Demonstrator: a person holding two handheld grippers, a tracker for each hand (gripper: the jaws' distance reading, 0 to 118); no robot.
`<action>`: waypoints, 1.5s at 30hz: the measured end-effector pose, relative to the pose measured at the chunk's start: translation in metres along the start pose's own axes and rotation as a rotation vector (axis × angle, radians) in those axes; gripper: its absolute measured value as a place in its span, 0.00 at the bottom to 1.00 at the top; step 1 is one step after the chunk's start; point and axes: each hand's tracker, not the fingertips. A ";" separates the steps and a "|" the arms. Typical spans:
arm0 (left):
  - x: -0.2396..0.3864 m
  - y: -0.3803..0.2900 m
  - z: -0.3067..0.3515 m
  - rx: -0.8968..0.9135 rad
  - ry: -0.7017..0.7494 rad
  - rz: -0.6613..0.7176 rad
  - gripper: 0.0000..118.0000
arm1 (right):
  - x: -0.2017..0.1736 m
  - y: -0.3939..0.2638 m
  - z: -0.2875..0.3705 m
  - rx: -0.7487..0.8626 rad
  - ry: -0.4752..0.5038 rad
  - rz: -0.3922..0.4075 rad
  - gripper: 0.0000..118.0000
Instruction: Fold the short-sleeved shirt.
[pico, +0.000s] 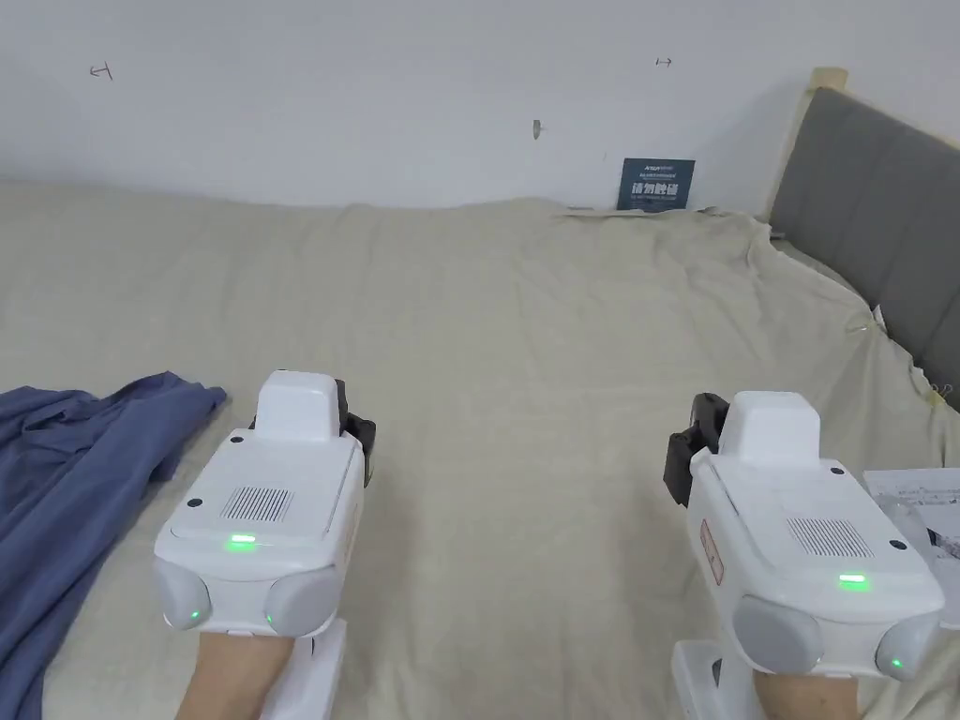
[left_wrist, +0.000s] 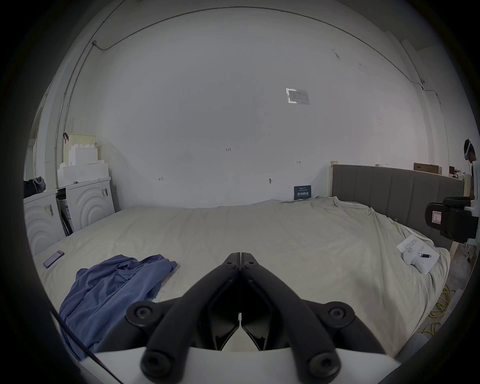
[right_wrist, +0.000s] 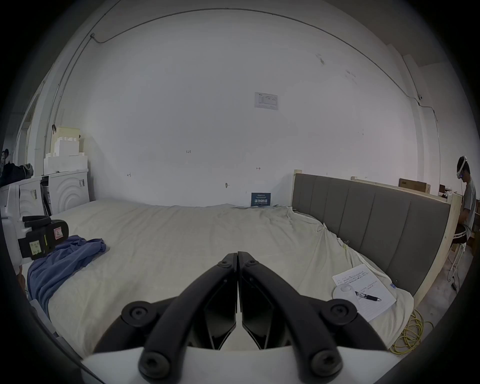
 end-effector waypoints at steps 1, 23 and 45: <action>0.000 0.000 0.000 0.000 0.000 0.001 0.00 | 0.000 0.000 0.000 0.000 0.001 0.001 0.00; 0.041 -0.049 0.001 0.425 -0.145 -2.012 0.00 | -0.047 -0.025 -0.020 0.286 0.171 1.959 0.00; -0.015 0.037 0.006 0.159 0.084 0.073 0.00 | -0.005 0.029 -0.005 0.065 0.042 -0.117 0.00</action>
